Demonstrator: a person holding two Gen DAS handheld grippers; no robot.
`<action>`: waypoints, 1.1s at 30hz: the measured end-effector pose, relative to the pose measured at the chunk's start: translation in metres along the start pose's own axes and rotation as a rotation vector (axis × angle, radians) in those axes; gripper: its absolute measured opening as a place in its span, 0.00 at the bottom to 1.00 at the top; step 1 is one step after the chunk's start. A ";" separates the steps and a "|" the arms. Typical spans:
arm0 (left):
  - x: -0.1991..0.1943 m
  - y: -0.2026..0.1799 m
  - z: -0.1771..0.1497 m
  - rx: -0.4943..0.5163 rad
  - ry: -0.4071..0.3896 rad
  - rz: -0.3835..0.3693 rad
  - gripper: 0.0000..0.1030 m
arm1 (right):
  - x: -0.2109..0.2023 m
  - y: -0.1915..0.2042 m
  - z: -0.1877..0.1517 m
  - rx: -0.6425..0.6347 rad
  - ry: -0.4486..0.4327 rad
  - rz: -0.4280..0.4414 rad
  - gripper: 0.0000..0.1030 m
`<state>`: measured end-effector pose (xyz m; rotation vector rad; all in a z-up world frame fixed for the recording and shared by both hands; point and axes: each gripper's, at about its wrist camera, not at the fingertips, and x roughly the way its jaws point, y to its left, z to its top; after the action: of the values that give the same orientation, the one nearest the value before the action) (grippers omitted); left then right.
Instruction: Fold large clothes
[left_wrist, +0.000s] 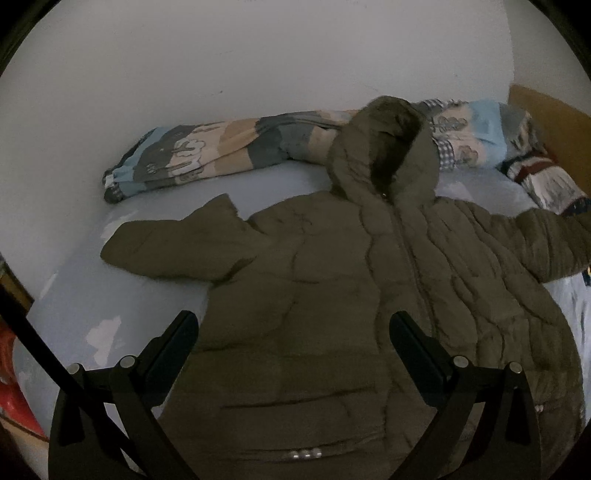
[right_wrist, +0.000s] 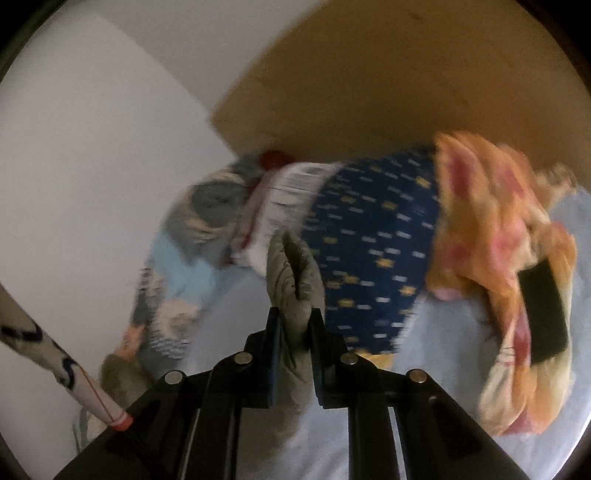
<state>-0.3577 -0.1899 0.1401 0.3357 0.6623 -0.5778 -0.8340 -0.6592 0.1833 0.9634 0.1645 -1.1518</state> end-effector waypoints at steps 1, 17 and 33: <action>-0.001 0.005 0.001 -0.009 0.001 0.000 1.00 | -0.008 0.018 0.001 -0.020 -0.001 0.026 0.15; -0.018 0.083 0.001 -0.150 0.003 0.004 1.00 | -0.117 0.307 -0.205 -0.509 0.195 0.423 0.15; 0.001 0.100 -0.002 -0.229 0.087 0.017 1.00 | 0.054 0.353 -0.484 -0.654 0.634 0.371 0.17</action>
<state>-0.2981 -0.1106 0.1490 0.1528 0.8007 -0.4676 -0.3500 -0.3259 0.0565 0.6932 0.7868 -0.3677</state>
